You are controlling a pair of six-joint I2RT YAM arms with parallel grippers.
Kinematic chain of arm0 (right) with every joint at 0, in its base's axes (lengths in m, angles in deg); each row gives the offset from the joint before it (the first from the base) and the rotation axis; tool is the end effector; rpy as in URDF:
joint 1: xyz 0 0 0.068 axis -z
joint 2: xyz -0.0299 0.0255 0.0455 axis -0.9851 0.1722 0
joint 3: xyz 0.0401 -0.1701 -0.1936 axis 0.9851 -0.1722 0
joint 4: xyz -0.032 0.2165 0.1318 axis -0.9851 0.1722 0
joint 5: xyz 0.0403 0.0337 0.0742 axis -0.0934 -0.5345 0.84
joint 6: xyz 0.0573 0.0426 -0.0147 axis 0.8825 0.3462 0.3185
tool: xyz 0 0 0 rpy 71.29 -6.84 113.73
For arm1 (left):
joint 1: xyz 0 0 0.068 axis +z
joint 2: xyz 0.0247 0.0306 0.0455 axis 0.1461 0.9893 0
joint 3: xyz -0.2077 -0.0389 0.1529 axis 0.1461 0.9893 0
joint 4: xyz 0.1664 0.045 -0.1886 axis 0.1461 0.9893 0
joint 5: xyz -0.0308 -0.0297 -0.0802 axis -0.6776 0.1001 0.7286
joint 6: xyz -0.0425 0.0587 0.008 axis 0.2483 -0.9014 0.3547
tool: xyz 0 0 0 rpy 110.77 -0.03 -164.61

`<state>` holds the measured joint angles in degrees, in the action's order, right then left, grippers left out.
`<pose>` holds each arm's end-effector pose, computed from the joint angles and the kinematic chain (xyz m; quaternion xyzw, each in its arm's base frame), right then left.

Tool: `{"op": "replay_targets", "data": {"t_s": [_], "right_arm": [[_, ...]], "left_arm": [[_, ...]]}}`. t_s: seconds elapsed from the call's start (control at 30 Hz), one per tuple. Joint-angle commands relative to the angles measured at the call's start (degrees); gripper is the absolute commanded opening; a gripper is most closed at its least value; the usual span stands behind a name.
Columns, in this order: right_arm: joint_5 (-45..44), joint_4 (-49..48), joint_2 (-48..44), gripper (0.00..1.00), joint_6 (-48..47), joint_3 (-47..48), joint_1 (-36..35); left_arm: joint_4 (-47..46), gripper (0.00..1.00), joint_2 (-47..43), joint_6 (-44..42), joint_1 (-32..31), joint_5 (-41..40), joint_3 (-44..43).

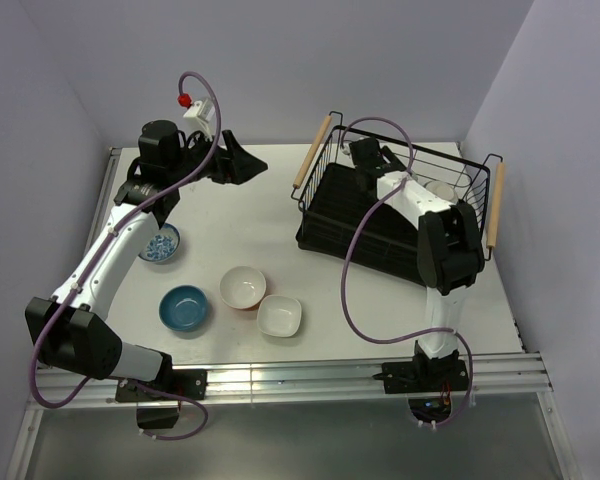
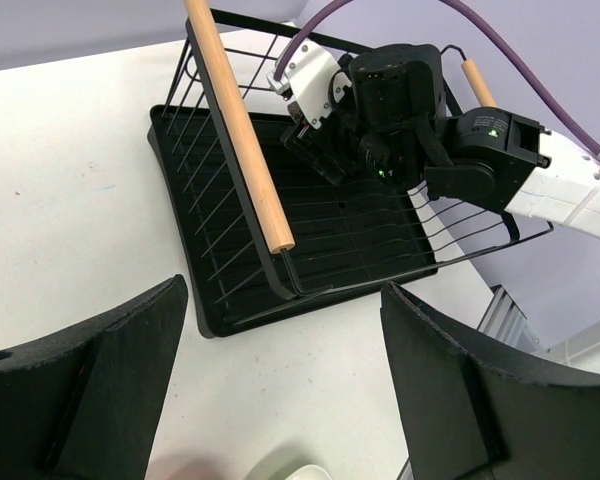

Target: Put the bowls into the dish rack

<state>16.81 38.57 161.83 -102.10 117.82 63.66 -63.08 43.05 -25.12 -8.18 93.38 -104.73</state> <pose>0.4251 0.0870 0.2048 -0.2683 0.8554 -0.3425 0.2812 0.3166 -0.1301 0.3855 0.1251 0.7550 -0.4334 0.4758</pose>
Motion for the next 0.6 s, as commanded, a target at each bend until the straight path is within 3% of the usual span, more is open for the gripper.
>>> {"op": "replay_targets", "data": {"t_s": [0.0, 0.07, 0.17, 0.47, 0.57], "right_arm": [[-2.56, -0.7, 1.52, 0.21, 0.06, 0.62, 0.08], [-2.47, -0.35, 1.87, 0.31, 0.23, 0.79, -0.1], [-2.03, -0.08, 1.7, 0.66, 0.06, 0.44, -0.27], [2.79, 6.32, 1.96, 1.0, 2.16, 3.42, -0.36], [4.64, 8.78, 2.05, 1.0, 3.04, 5.09, -0.27]], "left_arm": [[-0.4, 0.84, -2.18, -1.78, 0.32, -0.99, -0.55], [-0.14, 0.84, -2.09, -1.96, 0.41, -0.99, -0.91], [0.13, 0.84, -1.83, -1.87, 0.67, -0.91, -1.43], [-0.49, 0.84, -1.12, -1.61, 1.02, -0.38, -1.79], [-0.75, 0.84, -0.95, -1.17, 1.2, 0.24, -1.7]]}}
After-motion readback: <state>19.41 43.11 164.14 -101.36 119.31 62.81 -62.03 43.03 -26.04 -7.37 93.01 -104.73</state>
